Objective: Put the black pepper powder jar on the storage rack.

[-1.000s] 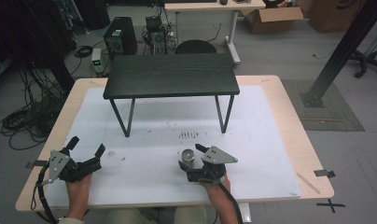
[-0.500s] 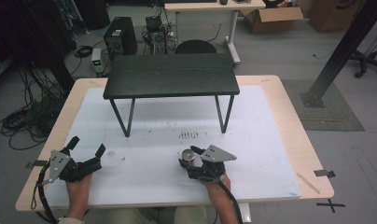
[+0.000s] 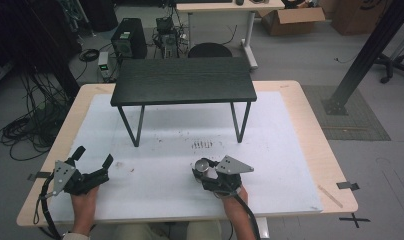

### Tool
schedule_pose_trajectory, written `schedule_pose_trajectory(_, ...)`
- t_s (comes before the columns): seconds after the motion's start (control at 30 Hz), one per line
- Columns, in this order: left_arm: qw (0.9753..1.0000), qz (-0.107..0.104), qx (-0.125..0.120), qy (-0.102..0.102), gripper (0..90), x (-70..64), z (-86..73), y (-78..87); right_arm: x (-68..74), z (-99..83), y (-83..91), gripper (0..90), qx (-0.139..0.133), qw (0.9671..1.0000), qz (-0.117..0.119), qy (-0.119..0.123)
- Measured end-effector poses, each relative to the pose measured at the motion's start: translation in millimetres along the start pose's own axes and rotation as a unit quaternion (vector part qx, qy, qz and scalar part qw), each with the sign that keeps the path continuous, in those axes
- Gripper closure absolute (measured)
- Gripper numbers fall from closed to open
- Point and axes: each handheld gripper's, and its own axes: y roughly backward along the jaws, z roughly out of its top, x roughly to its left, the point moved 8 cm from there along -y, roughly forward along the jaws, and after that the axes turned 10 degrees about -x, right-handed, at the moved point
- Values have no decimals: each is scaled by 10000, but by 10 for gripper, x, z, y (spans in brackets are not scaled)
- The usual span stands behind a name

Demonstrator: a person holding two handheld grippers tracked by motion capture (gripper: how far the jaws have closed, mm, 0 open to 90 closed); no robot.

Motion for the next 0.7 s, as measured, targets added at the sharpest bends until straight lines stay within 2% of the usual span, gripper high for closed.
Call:
schedule_pose_trajectory(0.33,10000,-3,8,-6,2,-1,-1,-1,6,49,23,485,-188,9998,-106,37)
schedule_pose_trajectory(0.7,10000,0,14,-15,2,-2,-2,-2,1,262,70,485,-517,9983,-263,61)
